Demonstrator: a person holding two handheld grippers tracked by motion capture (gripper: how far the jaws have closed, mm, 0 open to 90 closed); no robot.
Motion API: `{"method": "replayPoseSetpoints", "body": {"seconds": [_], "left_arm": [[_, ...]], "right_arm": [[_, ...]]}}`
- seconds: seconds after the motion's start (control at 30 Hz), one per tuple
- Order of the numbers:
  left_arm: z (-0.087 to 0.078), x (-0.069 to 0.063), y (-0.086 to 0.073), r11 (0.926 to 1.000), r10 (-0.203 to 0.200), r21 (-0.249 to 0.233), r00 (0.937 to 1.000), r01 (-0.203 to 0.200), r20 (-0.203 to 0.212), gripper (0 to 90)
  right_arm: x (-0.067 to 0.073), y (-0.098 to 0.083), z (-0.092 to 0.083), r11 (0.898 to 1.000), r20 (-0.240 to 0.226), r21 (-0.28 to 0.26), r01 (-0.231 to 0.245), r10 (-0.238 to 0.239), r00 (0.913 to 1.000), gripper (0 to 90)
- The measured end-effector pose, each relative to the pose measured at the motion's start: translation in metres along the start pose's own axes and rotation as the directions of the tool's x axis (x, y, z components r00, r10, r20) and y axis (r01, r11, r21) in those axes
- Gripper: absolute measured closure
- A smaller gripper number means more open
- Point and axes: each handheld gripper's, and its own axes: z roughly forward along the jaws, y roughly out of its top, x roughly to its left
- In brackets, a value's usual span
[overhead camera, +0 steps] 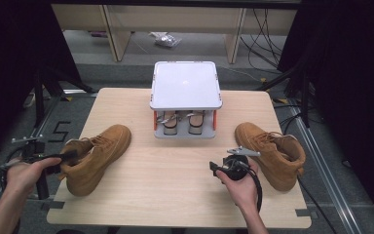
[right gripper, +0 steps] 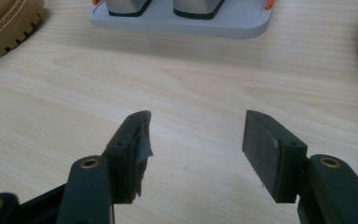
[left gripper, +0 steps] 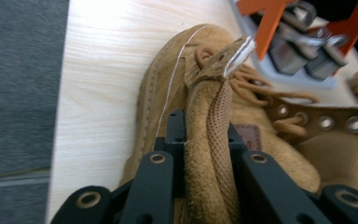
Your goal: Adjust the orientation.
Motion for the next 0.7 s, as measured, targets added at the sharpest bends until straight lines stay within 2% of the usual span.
{"method": "replayPoseSetpoints", "body": {"seconds": [0.03, 0.07, 0.1, 0.13, 0.17, 0.2, 0.23, 0.27, 0.33, 0.37, 0.4, 0.43, 0.47, 0.5, 0.53, 0.57, 0.63, 0.67, 0.7], "left_arm": [[0.000, 0.000, 0.000, 0.9999, -0.009, -0.006, 0.9999, 0.010, 0.005, 79.4], [0.000, 0.000, -0.001, 0.9998, -0.012, -0.012, 0.9999, 0.012, 0.009, 79.4], [-0.001, 0.000, -0.001, 0.9998, -0.014, -0.013, 0.9999, 0.014, 0.008, 79.5], [0.000, 0.000, -0.001, 0.9995, -0.019, -0.025, 0.9997, 0.020, 0.015, 79.5], [-0.001, 0.000, -0.001, 0.9993, -0.025, -0.027, 0.9995, 0.025, 0.018, 79.6], [-0.002, 0.000, -0.001, 0.9992, -0.027, -0.030, 0.9995, 0.028, 0.018, 79.6], [-0.003, 0.000, 0.000, 0.9989, -0.028, -0.037, 0.9993, 0.029, 0.025, 79.7], [-0.003, 0.000, 0.000, 0.9987, -0.033, -0.038, 0.9992, 0.034, 0.024, 79.7], [-0.005, 0.000, 0.002, 0.9980, -0.035, -0.051, 0.9990, 0.036, 0.027, 79.8], [-0.005, -0.001, 0.003, 0.9978, -0.034, -0.056, 0.9989, 0.036, 0.031, 79.8], [-0.005, -0.001, 0.004, 0.9974, -0.032, -0.063, 0.9990, 0.034, 0.030, 79.7], [-0.006, -0.001, 0.005, 0.9969, -0.038, -0.068, 0.9987, 0.040, 0.033, 79.8], [-0.006, 0.000, 0.006, 0.9961, -0.037, -0.078, 0.9985, 0.040, 0.039, 79.7], [-0.006, 0.000, 0.008, 0.9958, -0.037, -0.082, 0.9984, 0.041, 0.043, 79.7], [-0.007, -0.001, 0.009, 0.9946, -0.050, -0.088, 0.9976, 0.054, 0.049, 79.8], [-0.007, 0.000, 0.010, 0.9942, -0.047, -0.094, 0.9975, 0.052, 0.053, 79.7], [-0.008, -0.001, 0.013, 0.9910, -0.064, -0.113, 0.9958, 0.071, 0.066, 79.8], [-0.008, -0.002, 0.014, 0.9902, -0.063, -0.121, 0.9956, 0.071, 0.069, 79.8], [-0.009, -0.003, 0.015, 0.9893, -0.068, -0.125, 0.9954, 0.076, 0.067, 79.8]], "right_arm": [[-0.001, 0.000, 0.001, 1.000, -0.012, -0.010, -0.003, 0.003, 0.9999, 42.5], [0.002, 0.000, 0.001, 1.000, -0.015, -0.003, -0.027, 0.027, 0.9995, 42.5], [-0.002, 0.000, 0.000, 1.000, -0.009, 0.000, 0.011, -0.011, 0.9999, 42.5], [0.002, 0.000, 0.000, 0.999, -0.022, 0.006, -0.043, 0.043, 0.9988, 42.5], [0.001, -0.001, 0.001, 0.999, -0.019, 0.002, -0.043, 0.043, 0.9989, 42.5], [-0.003, 0.000, 0.002, 1.000, -0.005, 0.000, -0.008, 0.008, 1.0000, 42.5], [-0.004, 0.000, 0.002, 1.000, -0.024, -0.005, -0.012, 0.012, 0.9996, 42.5], [-0.005, -0.001, 0.002, 1.000, -0.020, -0.005, -0.011, 0.011, 0.9997, 42.5], [-0.002, -0.001, 0.000, 0.998, -0.010, 0.017, -0.061, 0.061, 0.9981, 42.6], [-0.005, -0.002, 0.001, 1.000, -0.006, 0.002, -0.031, 0.031, 0.9995, 42.6], [-0.004, -0.002, 0.001, 0.998, -0.002, 0.015, -0.053, 0.053, 0.9986, 42.6], [-0.008, -0.002, 0.001, 1.000, -0.008, -0.003, -0.011, 0.011, 0.9999, 42.6], [-0.009, -0.002, 0.003, 1.000, -0.018, -0.012, -0.021, 0.020, 0.9996, 42.6], [-0.008, -0.002, 0.003, 1.000, -0.005, -0.013, -0.029, 0.029, 0.9996, 42.7], [-0.006, -0.002, 0.000, 0.998, -0.005, 0.007, -0.058, 0.058, 0.9983, 42.7], [-0.007, -0.002, -0.001, 0.998, -0.008, -0.002, -0.060, 0.060, 0.9982, 42.8], [-0.008, -0.001, -0.003, 0.998, -0.006, 0.002, -0.058, 0.058, 0.9983, 42.8], [-0.011, -0.001, -0.002, 0.999, -0.008, -0.017, -0.029, 0.029, 0.9995, 42.9], [-0.011, -0.001, -0.002, 0.999, -0.015, -0.021, -0.031, 0.030, 0.9994, 42.9]]}}
